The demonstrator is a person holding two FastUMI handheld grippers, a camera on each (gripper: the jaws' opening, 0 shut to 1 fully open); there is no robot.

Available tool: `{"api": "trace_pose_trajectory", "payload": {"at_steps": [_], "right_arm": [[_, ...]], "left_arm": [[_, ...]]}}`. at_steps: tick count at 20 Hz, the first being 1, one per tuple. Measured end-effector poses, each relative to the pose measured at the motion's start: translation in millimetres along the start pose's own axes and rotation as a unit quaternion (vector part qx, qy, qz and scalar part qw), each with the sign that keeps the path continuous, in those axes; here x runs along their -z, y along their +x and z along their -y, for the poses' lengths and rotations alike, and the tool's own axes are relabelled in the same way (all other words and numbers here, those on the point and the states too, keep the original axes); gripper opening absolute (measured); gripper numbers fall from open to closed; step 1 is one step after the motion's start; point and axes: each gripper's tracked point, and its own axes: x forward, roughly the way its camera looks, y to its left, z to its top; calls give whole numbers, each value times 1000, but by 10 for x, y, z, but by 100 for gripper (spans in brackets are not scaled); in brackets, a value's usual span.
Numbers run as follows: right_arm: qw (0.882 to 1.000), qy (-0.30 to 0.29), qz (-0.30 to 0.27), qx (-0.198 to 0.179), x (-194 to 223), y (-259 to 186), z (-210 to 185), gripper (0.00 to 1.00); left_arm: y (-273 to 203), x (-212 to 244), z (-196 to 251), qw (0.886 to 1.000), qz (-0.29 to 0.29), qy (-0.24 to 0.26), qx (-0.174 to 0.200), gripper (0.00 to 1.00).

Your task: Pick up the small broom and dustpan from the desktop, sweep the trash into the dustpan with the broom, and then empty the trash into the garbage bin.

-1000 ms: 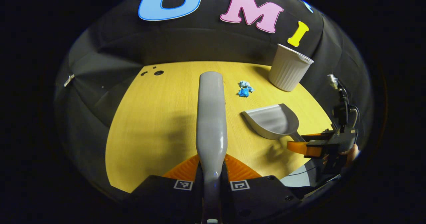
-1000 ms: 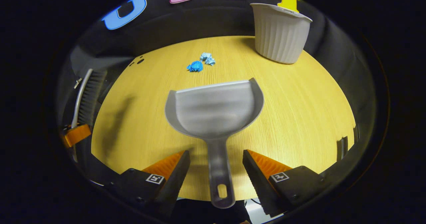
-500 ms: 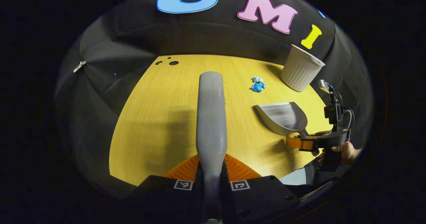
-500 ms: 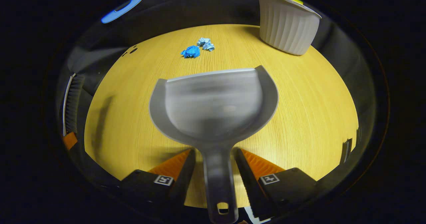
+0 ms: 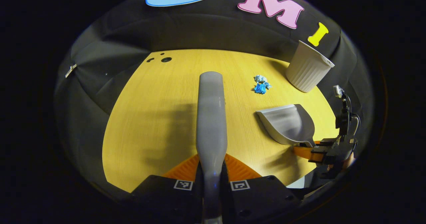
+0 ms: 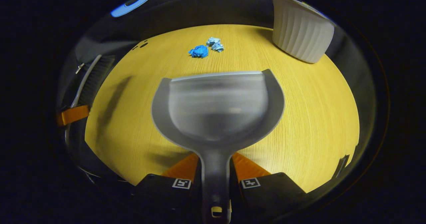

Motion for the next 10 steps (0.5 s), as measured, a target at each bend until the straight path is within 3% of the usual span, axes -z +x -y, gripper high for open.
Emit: {"api": "trace_pose_trajectory", "payload": {"at_steps": [1, 2, 10], "right_arm": [[1000, -3, 6, -4, -35, -23, 28, 39], [1000, -8, 12, -9, -84, -62, 62, 39], [1000, -13, 15, -24, -231, -243, 456, 39]], "left_arm": [[59, -121, 18, 1000, 1, 14, 0, 23], [168, -238, 34, 999, 2, 32, -1, 27], [1141, -1131, 354, 988, -15, 151, 14, 27]]}}
